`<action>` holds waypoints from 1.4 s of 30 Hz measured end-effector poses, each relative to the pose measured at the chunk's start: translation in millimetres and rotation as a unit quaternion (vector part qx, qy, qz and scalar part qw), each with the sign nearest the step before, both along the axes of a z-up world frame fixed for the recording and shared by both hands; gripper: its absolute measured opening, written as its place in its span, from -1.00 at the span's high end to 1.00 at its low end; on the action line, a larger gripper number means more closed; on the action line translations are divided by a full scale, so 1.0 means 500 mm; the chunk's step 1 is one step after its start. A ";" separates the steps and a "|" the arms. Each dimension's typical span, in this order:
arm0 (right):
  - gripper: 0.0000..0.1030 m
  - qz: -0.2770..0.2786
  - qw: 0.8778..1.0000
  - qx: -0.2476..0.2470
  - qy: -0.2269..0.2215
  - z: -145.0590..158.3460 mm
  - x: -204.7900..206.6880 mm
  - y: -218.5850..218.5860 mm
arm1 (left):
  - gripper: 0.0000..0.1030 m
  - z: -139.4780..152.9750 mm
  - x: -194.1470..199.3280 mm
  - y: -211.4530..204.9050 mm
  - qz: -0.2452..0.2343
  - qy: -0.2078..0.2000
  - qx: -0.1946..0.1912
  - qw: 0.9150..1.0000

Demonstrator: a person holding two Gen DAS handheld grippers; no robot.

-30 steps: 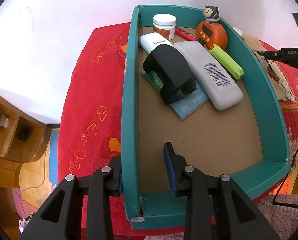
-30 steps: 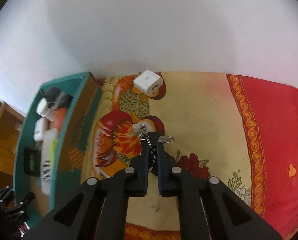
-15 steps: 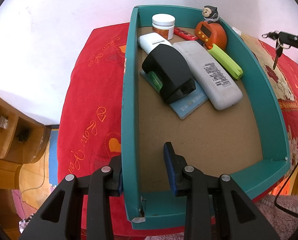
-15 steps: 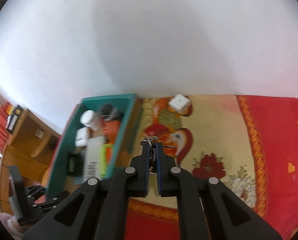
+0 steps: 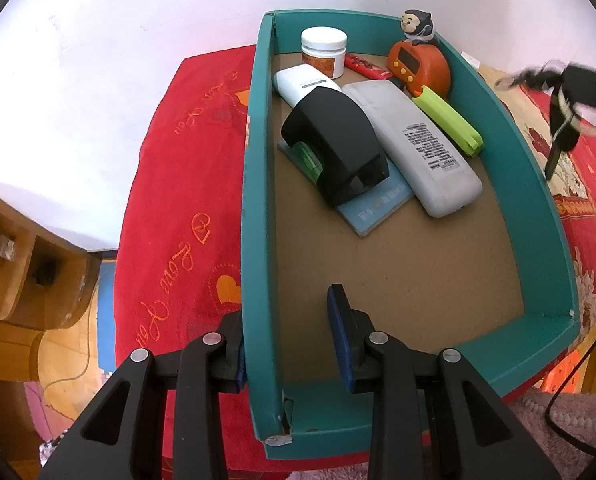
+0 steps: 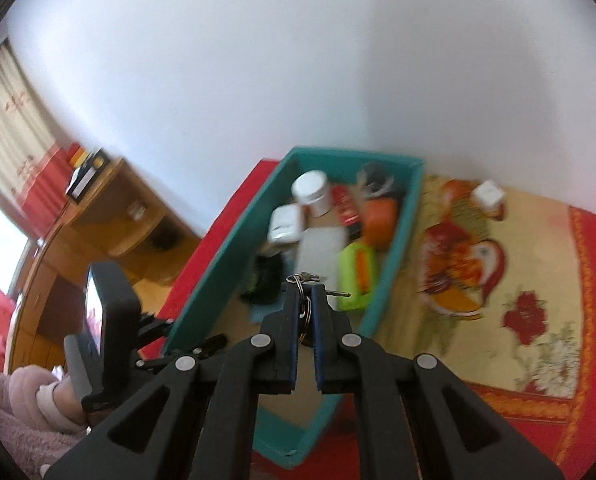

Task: Organize objects
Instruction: 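Carry the keys into the tray beside the left gripper, then open the right gripper to drop the keys in the tray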

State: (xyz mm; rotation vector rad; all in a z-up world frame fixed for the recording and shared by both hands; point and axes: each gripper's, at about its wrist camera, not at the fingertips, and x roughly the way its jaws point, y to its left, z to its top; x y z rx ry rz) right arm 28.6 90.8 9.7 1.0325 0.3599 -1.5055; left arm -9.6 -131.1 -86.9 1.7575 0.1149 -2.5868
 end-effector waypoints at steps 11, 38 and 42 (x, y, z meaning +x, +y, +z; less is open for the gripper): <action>0.91 0.078 0.995 0.045 -0.039 -0.092 0.114 -0.069 | 0.36 0.000 -0.001 -0.003 0.001 -0.001 0.008 1.000; 0.89 0.126 0.986 0.098 -0.055 -0.179 0.135 -0.097 | 0.36 0.001 0.002 -0.005 0.001 0.000 0.013 1.000; 0.82 0.128 0.985 0.096 -0.058 -0.174 0.128 -0.092 | 0.36 0.001 0.003 -0.006 0.002 0.000 0.013 1.000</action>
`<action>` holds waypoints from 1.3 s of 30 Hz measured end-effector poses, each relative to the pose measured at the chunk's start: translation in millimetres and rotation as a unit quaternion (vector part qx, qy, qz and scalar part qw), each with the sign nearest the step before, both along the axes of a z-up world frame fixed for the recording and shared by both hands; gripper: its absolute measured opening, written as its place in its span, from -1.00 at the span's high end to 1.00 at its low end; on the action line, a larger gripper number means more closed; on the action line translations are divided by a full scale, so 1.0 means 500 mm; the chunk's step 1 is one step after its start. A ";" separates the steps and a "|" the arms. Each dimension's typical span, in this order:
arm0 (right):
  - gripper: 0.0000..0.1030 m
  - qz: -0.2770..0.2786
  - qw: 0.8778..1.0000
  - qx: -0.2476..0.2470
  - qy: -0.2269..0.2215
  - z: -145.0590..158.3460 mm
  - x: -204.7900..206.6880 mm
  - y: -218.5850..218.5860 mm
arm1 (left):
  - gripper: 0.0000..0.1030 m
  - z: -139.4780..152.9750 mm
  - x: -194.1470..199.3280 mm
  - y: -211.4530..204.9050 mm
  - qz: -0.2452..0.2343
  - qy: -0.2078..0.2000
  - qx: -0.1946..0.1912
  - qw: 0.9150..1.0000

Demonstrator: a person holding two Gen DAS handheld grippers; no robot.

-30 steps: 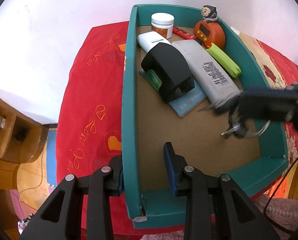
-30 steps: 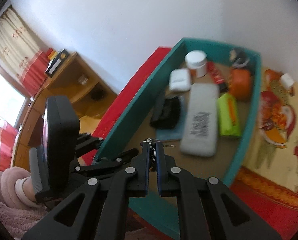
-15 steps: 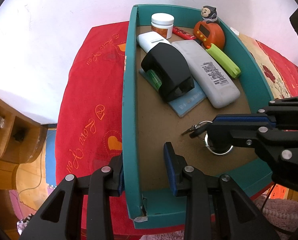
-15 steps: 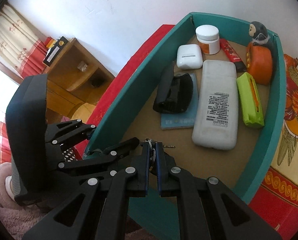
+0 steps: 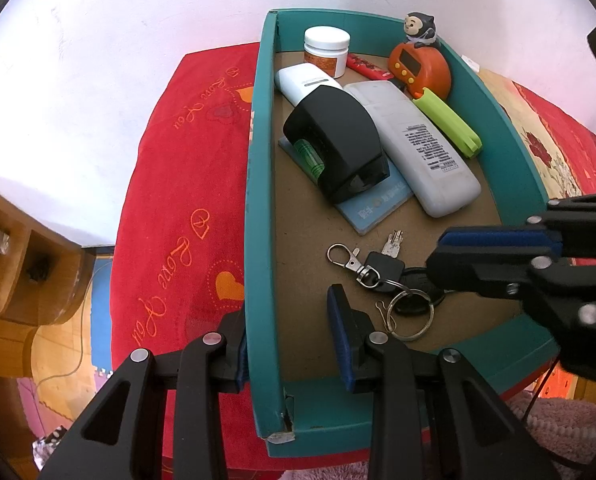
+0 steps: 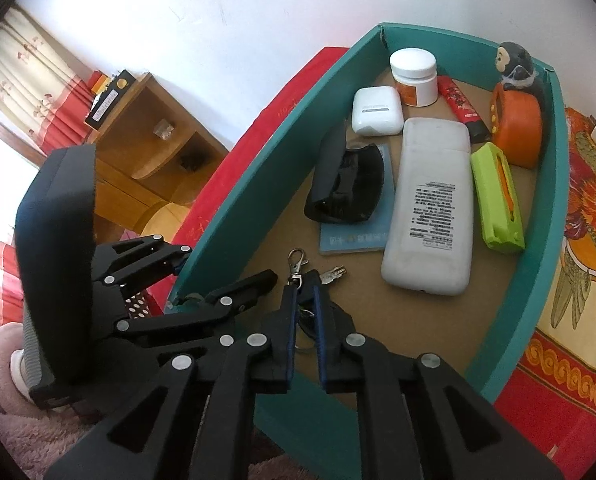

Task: Organize objects
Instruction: 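Open the right gripper to drop the keys in the tray, then move the right gripper to the white plug charger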

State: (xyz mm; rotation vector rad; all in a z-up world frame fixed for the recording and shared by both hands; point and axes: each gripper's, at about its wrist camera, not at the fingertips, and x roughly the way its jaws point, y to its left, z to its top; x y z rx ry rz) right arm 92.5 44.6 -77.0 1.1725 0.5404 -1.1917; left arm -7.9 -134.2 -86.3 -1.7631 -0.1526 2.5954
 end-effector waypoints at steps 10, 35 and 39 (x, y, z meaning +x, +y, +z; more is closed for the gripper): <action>0.60 -0.030 0.999 -0.021 0.013 0.047 -0.071 0.027 | 0.37 0.003 0.002 0.005 0.001 0.000 0.000 1.000; -0.13 -0.158 0.967 0.008 0.198 -0.003 -0.453 -0.047 | 0.37 0.005 0.011 -0.002 0.007 0.000 -0.003 1.000; -0.14 -0.137 0.966 0.013 0.221 -0.024 -0.483 -0.077 | 0.37 0.005 0.013 -0.003 0.012 -0.001 -0.003 1.000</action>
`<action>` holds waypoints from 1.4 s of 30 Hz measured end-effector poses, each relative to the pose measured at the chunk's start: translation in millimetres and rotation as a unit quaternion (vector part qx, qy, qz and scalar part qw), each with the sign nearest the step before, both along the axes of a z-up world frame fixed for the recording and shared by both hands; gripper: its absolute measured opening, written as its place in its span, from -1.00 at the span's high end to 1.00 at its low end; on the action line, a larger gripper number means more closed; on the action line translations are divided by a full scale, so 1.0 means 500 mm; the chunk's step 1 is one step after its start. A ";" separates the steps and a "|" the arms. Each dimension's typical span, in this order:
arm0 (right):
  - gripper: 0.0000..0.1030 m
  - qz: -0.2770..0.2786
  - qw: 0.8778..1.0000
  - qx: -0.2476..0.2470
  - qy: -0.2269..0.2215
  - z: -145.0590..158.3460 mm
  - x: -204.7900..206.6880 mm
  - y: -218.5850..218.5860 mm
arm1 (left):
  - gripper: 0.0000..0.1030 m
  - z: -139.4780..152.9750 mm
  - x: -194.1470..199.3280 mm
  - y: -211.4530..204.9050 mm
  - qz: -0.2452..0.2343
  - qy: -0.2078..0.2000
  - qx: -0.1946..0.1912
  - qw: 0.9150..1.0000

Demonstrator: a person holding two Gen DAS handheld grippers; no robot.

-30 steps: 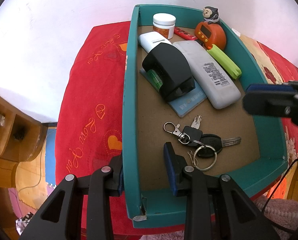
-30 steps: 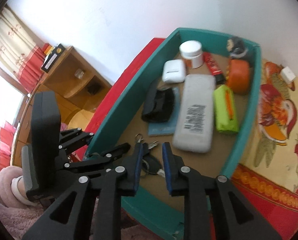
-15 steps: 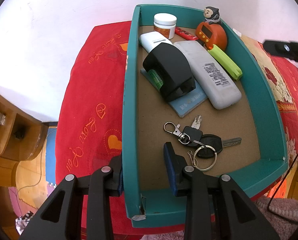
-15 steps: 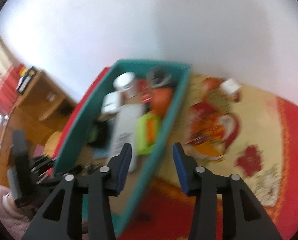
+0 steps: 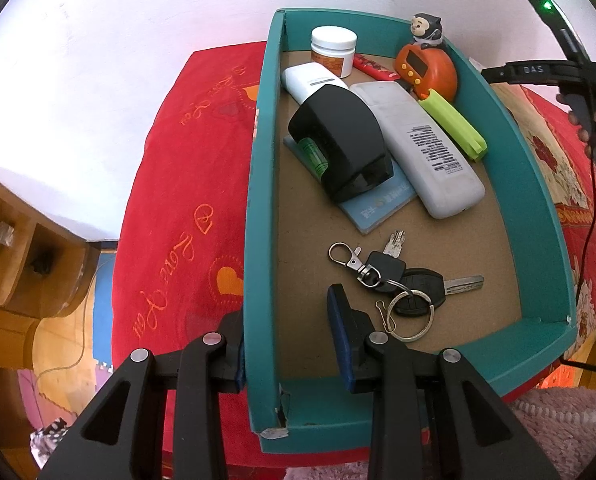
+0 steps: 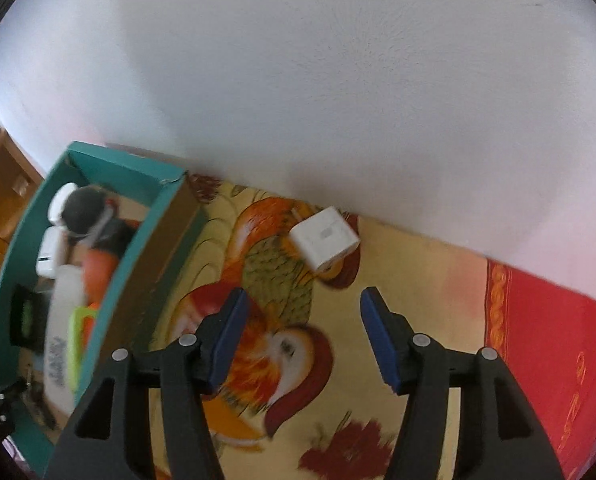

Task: Organize objects
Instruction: 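Move the right gripper to the white plug charger, then grasp the white plug charger with the right gripper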

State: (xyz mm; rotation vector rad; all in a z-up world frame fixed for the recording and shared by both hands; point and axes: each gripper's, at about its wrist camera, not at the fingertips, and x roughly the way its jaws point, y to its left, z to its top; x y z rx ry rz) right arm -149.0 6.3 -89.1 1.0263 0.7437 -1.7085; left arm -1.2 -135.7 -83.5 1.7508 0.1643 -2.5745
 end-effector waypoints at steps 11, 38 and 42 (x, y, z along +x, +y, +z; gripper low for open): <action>-0.13 0.024 1.000 0.015 -0.003 -0.025 -0.048 -0.058 | 0.37 -0.001 0.003 -0.003 0.012 0.000 0.004 1.000; -0.02 0.022 1.000 0.021 0.004 -0.027 -0.149 -0.055 | 0.37 -0.003 0.003 -0.003 0.012 0.000 0.003 1.000; 0.14 0.032 0.999 0.017 0.016 -0.024 -0.150 -0.059 | 0.37 -0.003 0.004 -0.004 0.013 -0.001 0.003 1.000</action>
